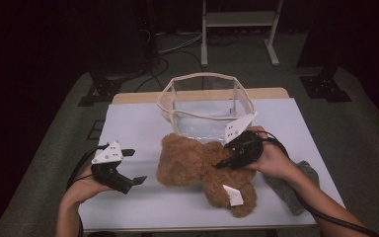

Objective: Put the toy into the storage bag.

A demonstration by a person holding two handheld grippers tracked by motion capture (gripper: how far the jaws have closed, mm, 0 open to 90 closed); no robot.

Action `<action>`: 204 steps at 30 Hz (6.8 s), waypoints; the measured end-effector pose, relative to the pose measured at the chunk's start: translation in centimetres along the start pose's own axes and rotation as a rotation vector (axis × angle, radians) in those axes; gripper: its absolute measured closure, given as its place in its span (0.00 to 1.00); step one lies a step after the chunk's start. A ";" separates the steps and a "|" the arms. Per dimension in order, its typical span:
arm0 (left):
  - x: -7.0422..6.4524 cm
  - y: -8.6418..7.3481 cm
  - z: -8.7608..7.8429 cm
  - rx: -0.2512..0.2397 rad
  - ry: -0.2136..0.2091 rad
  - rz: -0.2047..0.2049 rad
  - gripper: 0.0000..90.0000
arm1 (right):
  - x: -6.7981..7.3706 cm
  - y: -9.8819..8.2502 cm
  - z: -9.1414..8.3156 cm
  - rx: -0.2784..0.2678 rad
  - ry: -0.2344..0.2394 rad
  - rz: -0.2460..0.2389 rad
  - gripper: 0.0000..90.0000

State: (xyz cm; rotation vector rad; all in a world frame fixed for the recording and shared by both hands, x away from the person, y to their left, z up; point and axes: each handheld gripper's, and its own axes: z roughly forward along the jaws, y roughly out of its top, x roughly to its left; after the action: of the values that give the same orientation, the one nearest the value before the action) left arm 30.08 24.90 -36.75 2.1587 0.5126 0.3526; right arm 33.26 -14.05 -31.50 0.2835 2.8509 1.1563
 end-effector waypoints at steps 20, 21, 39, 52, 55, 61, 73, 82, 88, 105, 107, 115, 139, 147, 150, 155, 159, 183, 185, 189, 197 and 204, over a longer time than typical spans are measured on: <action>0.2 -0.1 -0.6 0.000 0.006 0.005 0.03 | 0.2 2.8 -2.9 -0.050 0.004 -0.022 0.69; 0.2 -0.1 -0.6 0.001 0.006 0.006 0.03 | 0.2 2.9 -3.1 -0.052 0.004 -0.024 0.68; 0.1 -0.1 -0.6 -0.005 0.004 0.006 0.03 | 0.3 6.3 -5.9 -0.062 -0.009 -0.056 0.68; -0.1 0.1 -0.5 -0.008 0.001 0.011 0.03 | 0.0 9.2 -7.7 -0.077 -0.015 -0.070 0.68; 0.0 0.0 -0.5 -0.005 -0.001 0.008 0.03 | -0.4 10.4 -8.3 -0.084 -0.016 -0.070 0.69; 0.1 -0.1 -0.7 -0.008 0.003 0.010 0.03 | -1.1 12.2 -9.0 -0.079 -0.025 -0.076 0.69; 0.1 -0.1 -0.8 -0.009 0.000 0.006 0.03 | -1.9 15.0 -10.5 -0.085 -0.026 -0.069 0.68; 0.2 -0.1 -1.0 -0.014 0.003 0.010 0.03 | -2.0 16.8 -11.6 -0.081 -0.038 -0.069 0.68; 0.2 -0.1 -1.1 -0.010 0.001 0.015 0.03 | -2.8 17.8 -12.0 -0.085 -0.034 -0.063 0.68; 0.5 -0.4 -1.6 -0.025 0.006 0.004 0.03 | -7.4 20.3 -10.3 -0.070 -0.038 -0.010 0.68; 0.4 -0.4 -1.6 -0.030 0.007 -0.003 0.03 | -7.8 20.5 -10.1 -0.067 -0.036 -0.006 0.68; 0.5 -0.5 -1.6 -0.028 0.005 -0.003 0.03 | -9.5 20.8 -9.5 -0.063 -0.044 0.013 0.68; 0.6 -0.6 -1.3 -0.020 -0.007 -0.004 0.03 | -15.9 20.2 -9.1 -0.048 -0.113 0.118 0.68; 0.6 -0.7 -0.8 -0.005 -0.015 -0.013 0.03 | -18.8 18.9 -9.6 -0.047 -0.152 0.182 0.68; 0.6 -0.8 -0.7 -0.008 -0.019 -0.013 0.03 | -19.3 18.8 -9.9 -0.056 -0.164 0.191 0.68; 0.6 -0.7 -0.5 -0.003 -0.024 -0.012 0.03 | -19.9 19.0 -9.9 -0.051 -0.178 0.200 0.68; 0.6 -0.8 -0.5 -0.002 -0.025 -0.015 0.03 | -20.3 19.0 -9.8 -0.056 -0.186 0.203 0.68; 0.5 -0.8 -0.7 -0.003 -0.024 -0.013 0.03 | -17.7 18.9 -7.8 -0.045 -0.148 0.149 0.68; 0.5 -0.8 -0.7 -0.003 -0.023 -0.011 0.03 | -17.3 18.9 -7.6 -0.043 -0.141 0.147 0.68; 0.5 -0.7 -0.8 -0.005 -0.023 -0.011 0.03 | -16.7 18.8 -7.2 -0.031 -0.136 0.137 0.68; 0.4 -0.7 -0.7 -0.003 -0.026 -0.009 0.03 | -15.8 18.5 -6.6 -0.024 -0.114 0.121 0.68; 0.4 -0.7 -0.6 -0.001 -0.026 -0.005 0.03 | -16.8 17.5 -6.7 -0.026 -0.139 0.149 0.68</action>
State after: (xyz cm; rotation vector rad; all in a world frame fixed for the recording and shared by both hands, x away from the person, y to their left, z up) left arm 30.01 25.92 -36.90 2.1584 0.5030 0.3221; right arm 51.56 -9.49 -14.84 0.5604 2.7310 1.1473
